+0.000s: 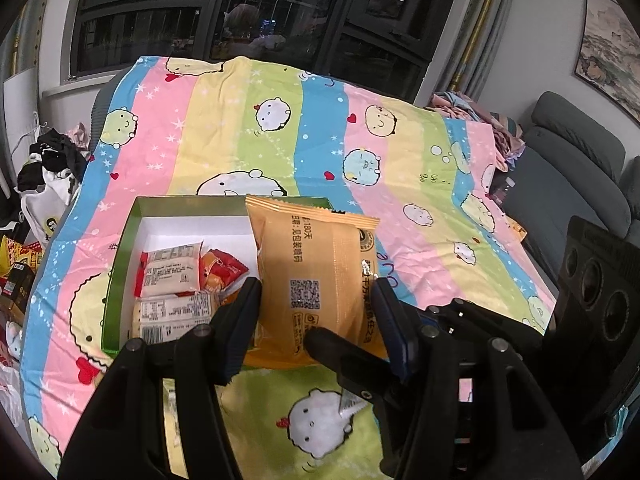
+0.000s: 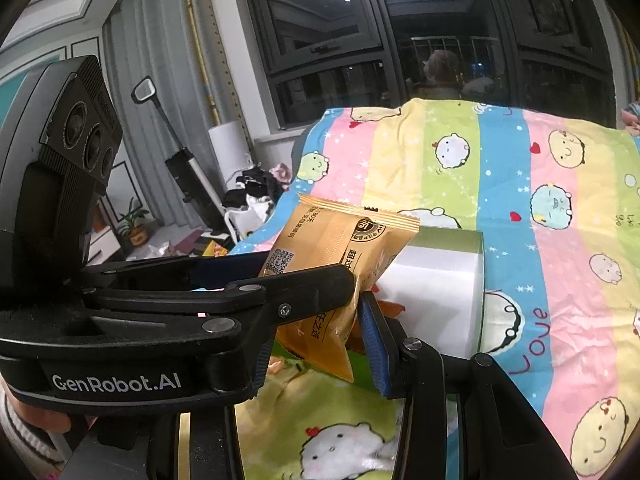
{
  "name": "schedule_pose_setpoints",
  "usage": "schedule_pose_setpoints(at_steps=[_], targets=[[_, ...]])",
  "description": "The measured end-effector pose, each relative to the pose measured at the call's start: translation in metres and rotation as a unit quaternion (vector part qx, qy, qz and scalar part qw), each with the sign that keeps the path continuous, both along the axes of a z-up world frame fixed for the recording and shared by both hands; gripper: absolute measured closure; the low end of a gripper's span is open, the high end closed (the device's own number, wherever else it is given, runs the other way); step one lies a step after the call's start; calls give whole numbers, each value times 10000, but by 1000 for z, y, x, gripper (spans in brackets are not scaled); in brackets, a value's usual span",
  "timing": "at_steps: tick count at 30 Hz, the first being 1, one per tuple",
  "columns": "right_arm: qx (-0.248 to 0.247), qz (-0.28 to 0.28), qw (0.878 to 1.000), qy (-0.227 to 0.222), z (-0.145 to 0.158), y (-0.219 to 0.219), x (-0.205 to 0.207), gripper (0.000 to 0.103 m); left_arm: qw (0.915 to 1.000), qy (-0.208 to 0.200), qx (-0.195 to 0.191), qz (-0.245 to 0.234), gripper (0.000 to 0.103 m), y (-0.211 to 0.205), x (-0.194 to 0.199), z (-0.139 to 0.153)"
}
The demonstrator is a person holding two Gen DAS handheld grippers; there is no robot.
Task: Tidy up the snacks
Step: 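Carry the tan bag over the green box with the left gripper, then lower the tan bag into the box and open the left gripper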
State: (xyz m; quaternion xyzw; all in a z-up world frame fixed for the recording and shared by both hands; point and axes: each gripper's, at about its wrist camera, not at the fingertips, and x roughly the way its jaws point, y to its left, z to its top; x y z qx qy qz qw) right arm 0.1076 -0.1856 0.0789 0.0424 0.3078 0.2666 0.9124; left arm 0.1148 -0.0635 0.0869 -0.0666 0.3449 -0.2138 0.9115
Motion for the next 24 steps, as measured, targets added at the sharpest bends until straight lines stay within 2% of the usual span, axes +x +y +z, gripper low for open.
schedule_pose_setpoints(at_steps=[9, 14, 24], targets=[[-130, -19, 9999, 71, -18, 2, 27, 60, 9999, 139, 10, 19, 46, -2, 31, -20], [-138, -1, 9995, 278, -33, 3, 44, 60, 9994, 354, -29, 54, 46, 0, 48, -35], [-248, -26, 9986, 461, -50, 7, 61, 60, 9983, 577, -27, 121, 46, -1, 66, -52]])
